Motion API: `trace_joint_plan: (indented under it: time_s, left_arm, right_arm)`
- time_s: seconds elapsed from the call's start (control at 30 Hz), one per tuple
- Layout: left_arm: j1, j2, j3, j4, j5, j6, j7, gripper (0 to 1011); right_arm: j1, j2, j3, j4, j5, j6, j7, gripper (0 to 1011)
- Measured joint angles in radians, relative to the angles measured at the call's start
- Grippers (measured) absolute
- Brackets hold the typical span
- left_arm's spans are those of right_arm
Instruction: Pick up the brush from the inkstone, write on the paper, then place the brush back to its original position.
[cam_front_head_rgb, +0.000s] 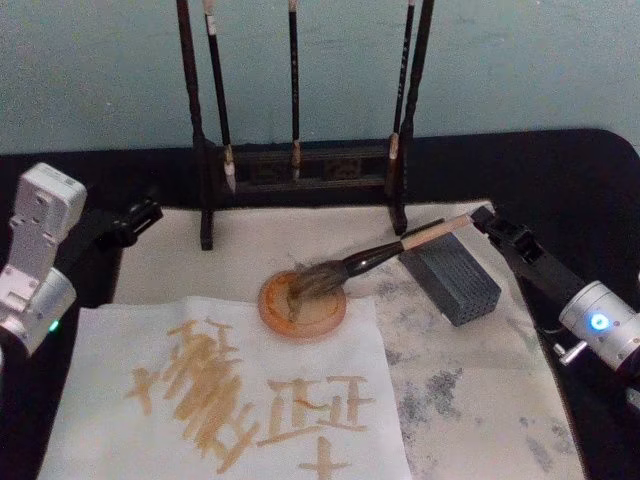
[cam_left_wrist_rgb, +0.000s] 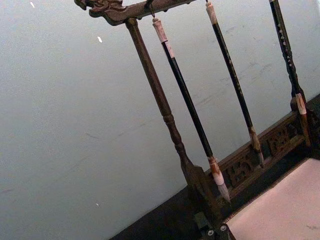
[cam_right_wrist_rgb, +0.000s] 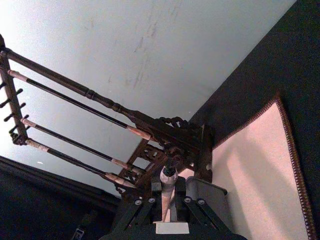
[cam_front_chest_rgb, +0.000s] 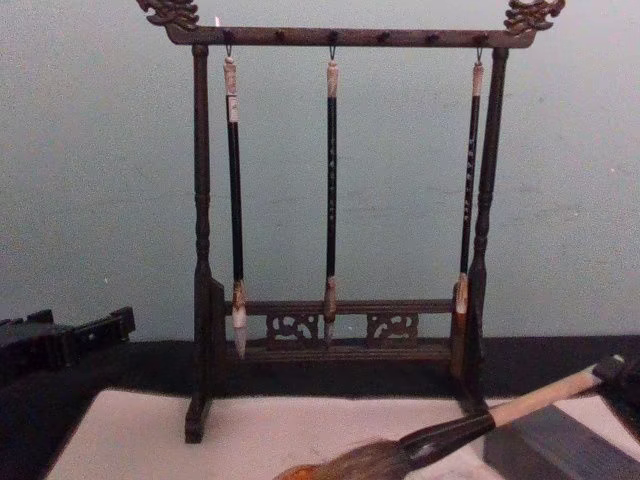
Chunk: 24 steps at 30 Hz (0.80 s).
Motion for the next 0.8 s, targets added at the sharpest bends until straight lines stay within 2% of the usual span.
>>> trace_joint_plan:
  time_s: [0.07,0.1,0.17,0.2,0.3,0.37,0.47,0.8]
  left_arm:
    - [0.000,0.000,0.000,0.000,0.000,0.000,0.000,1002]
    - [0.000,0.000,0.000,0.000,0.000,0.000,0.000,1000]
    - [0.000,0.000,0.000,0.000,0.000,0.000,0.000,1002]
    - [0.000,0.000,0.000,0.000,0.000,0.000,0.000,1002]
    - [0.000,0.000,0.000,0.000,0.000,0.000,0.000,1002]
    - [0.000,0.000,0.000,0.000,0.000,0.000,0.000,1002]
    - [0.000,0.000,0.000,0.000,0.000,0.000,0.000,1002]
    - [0.000,0.000,0.000,0.000,0.000,0.000,0.000,1002]
  right_arm:
    - [0.000,0.000,0.000,0.000,-0.001,0.000,0.000,151]
    - [0.000,0.000,0.000,0.000,-0.001,0.000,0.000,195]
    - [0.000,0.000,0.000,0.001,-0.001,-0.001,0.001,207]
    - [0.001,0.000,0.000,0.001,-0.001,-0.001,0.001,289]
    - [-0.001,0.005,-0.002,-0.011,-0.005,-0.005,-0.001,401]
    - [-0.003,0.009,-0.004,-0.018,-0.009,-0.010,-0.007,435]
    - [-0.005,0.017,-0.008,-0.034,-0.019,-0.018,-0.025,569]
    - [-0.016,0.050,-0.023,-0.089,-0.051,-0.024,-0.102,864]
